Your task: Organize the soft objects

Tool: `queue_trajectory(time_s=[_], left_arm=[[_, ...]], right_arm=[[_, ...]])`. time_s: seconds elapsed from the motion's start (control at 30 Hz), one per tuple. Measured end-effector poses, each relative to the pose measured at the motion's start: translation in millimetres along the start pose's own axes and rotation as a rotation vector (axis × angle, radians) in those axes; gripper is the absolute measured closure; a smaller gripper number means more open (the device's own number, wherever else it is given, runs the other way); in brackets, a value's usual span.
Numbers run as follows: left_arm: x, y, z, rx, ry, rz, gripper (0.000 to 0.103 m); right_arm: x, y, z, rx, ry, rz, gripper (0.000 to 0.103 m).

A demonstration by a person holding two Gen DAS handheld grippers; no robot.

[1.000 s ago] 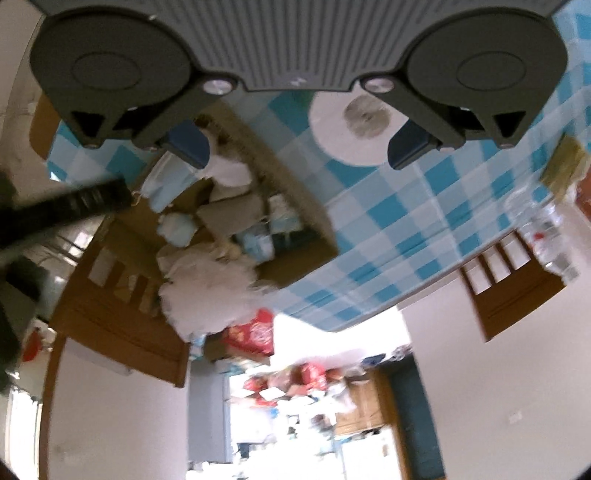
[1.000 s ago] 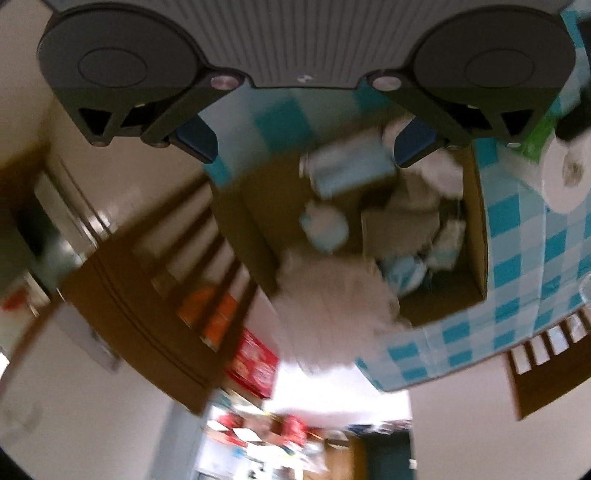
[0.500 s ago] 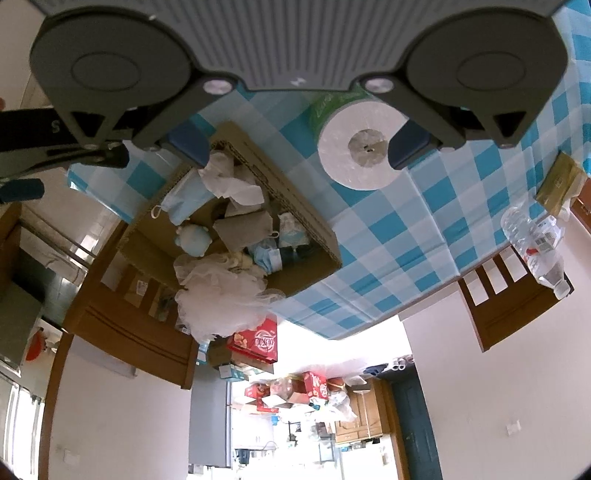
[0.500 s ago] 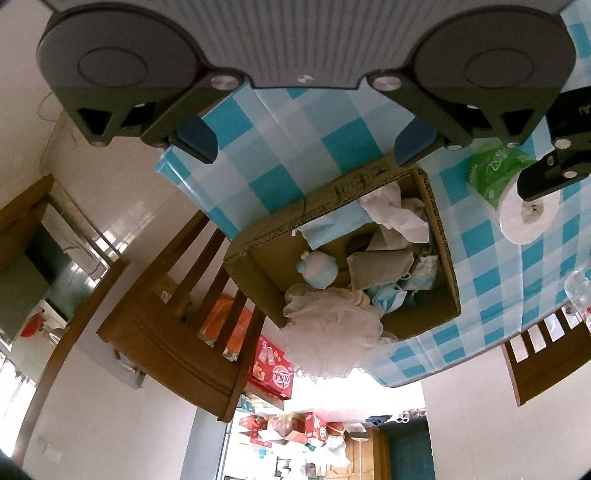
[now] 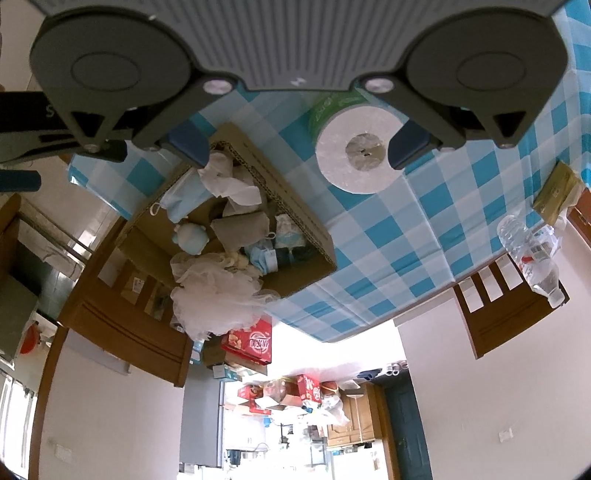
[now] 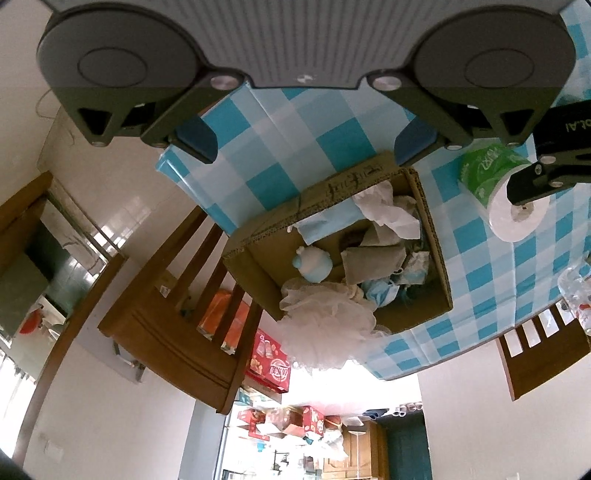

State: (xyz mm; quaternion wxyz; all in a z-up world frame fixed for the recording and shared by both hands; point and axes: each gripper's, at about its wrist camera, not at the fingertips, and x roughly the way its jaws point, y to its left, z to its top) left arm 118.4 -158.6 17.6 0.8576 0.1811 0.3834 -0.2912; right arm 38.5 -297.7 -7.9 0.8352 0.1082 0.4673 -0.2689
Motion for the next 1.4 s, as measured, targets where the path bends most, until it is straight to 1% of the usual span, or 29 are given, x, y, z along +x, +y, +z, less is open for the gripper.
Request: queue_trajectory(time_s=[1.4], left_arm=[[-4.2, -0.7, 0.9, -0.004, 0.001, 0.005, 0.001]], right_arm=[[-6.1, -2.0, 1.8, -0.004, -0.017, -0.003, 0.000]])
